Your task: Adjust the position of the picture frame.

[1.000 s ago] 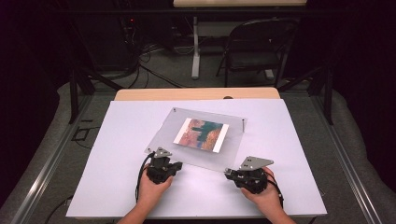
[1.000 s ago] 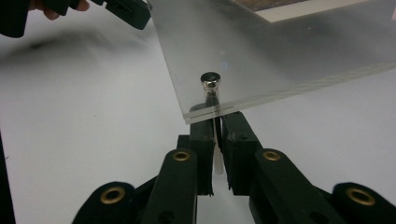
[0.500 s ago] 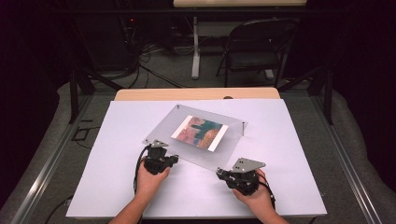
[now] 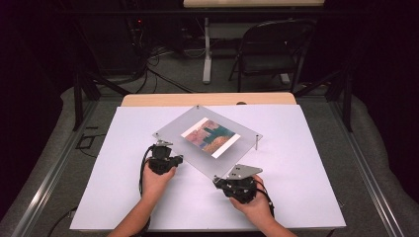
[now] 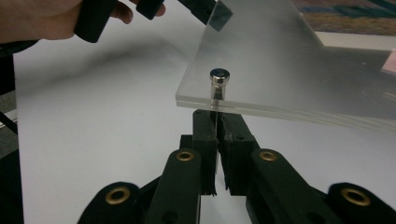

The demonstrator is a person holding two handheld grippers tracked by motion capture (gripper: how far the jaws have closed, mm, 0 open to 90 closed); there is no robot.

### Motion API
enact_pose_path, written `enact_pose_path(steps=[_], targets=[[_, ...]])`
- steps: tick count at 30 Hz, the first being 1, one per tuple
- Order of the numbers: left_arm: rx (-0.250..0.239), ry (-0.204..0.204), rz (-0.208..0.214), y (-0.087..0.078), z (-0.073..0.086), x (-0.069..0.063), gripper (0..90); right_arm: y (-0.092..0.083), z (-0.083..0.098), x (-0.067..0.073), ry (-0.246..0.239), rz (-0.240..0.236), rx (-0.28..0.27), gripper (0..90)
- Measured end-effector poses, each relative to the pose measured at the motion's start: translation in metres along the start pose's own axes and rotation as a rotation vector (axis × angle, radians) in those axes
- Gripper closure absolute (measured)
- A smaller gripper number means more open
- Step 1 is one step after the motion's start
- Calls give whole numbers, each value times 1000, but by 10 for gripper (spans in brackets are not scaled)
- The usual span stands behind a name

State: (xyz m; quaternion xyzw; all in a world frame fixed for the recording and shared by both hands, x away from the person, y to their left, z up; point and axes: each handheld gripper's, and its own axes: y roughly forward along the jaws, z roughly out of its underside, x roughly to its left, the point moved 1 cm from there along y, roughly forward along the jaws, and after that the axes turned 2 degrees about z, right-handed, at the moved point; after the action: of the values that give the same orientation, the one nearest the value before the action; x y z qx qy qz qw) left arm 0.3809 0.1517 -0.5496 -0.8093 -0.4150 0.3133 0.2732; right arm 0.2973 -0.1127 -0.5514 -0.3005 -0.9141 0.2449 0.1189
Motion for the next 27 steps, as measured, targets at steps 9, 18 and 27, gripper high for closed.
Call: enact_pose_path(steps=[9, 18, 27], targets=[[15, -9, -40, -6, 9, 13, 878, 24, -7, 17, 14, -53, 4, 855], [-15, 7, -13, -27, 29, 3, 765, 22, 0, 13, 17, -81, 40, 765], [-63, 55, 31, -47, 49, -19, 584, -15, 9, 0, 24, -31, 54, 607]])
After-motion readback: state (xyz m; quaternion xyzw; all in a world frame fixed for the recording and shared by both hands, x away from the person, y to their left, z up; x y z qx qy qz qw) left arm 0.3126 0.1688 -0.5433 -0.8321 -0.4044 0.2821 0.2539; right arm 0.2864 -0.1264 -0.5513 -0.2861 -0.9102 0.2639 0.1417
